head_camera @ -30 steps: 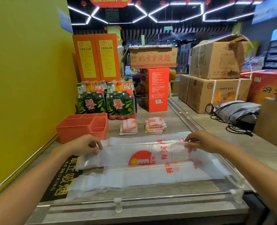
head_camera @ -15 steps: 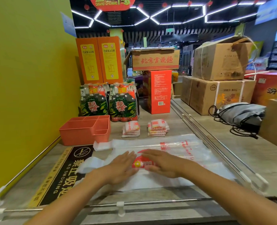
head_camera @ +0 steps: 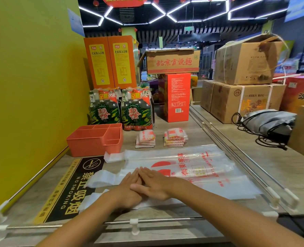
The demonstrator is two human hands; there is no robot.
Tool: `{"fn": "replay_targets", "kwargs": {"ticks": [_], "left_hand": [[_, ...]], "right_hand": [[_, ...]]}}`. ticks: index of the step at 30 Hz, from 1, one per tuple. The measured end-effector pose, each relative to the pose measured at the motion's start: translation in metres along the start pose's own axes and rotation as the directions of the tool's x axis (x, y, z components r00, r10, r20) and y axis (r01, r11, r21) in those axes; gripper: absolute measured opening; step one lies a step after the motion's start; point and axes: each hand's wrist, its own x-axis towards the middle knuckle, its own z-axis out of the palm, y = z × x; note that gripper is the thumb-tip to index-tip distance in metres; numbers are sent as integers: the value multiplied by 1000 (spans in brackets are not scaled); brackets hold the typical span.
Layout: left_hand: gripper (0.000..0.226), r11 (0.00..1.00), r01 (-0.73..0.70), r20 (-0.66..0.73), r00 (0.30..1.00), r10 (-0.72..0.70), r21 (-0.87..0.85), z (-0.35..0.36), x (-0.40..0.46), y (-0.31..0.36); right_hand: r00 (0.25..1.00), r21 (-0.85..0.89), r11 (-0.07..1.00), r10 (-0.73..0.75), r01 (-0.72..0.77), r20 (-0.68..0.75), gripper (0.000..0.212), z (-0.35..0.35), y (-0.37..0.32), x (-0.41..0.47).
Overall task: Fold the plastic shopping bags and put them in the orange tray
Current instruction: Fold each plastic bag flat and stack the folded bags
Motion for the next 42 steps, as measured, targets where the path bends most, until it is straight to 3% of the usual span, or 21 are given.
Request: {"fn": "replay_targets", "kwargs": {"ticks": [4, 7, 12, 16, 21, 24, 26, 28, 31, 32, 34, 36, 38, 40, 42], "left_hand": [[75, 1000, 10, 23, 1000, -10, 5, -2, 0, -1], [72, 999, 23, 12, 1000, -24, 42, -1, 3, -3], [110, 999, 38, 23, 999, -38, -8, -1, 5, -5], [99, 999, 32, 36, 999, -32, -24, 1, 6, -8], [105, 999, 28, 57, 998, -26, -26, 1, 8, -9], [99, 999, 31, 60, 998, -29, -31, 0, 8, -8], [110, 999, 23, 71, 997, -21, -28, 0, 9, -9], [107, 999, 28, 75, 997, -26, -26, 0, 9, -9], [84, 999, 41, 67, 997, -40, -10, -1, 7, -6], [81, 999, 43, 65, 997, -42, -11, 0, 7, -5], [81, 999, 47, 66, 997, -46, -7, 0, 6, -5], [94, 999, 46, 64, 997, -46, 8, -1, 6, -5], [105, 999, 46, 60, 997, -47, 19, -1, 4, -3], [96, 998, 61, 44, 997, -62, 23, -3, 3, 0], [85, 998, 48, 13, 999, -48, 27, -8, 4, 11]], "right_hand": [[996, 37, 996, 78, -80, 52, 91, 2, 0, 2], [992, -30, 992, 121, -119, 41, 95, 8, 19, -3], [980, -48, 981, 192, -189, 57, 99, 4, 56, -22], [964, -40, 967, 255, -253, 68, 116, -6, 93, -50], [931, -71, 933, 357, -352, 72, 160, -15, 128, -89], [911, -56, 913, 407, -404, 69, 167, -22, 142, -110], [906, -54, 908, 418, -415, 73, 151, -25, 143, -120], [899, -55, 902, 432, -429, 74, 121, -24, 141, -123], [871, -19, 873, 488, -487, 58, 144, -25, 151, -127], [858, -18, 860, 511, -511, 53, 138, -26, 155, -129], [841, -13, 842, 539, -539, 44, 104, -27, 158, -135], [836, -5, 837, 548, -548, 31, 89, -28, 160, -139], [843, -29, 844, 537, -536, 32, 117, -26, 163, -138], [842, -54, 841, 540, -538, 16, 146, -24, 169, -134], [842, -60, 840, 540, -539, -10, 145, -20, 172, -131]]}}
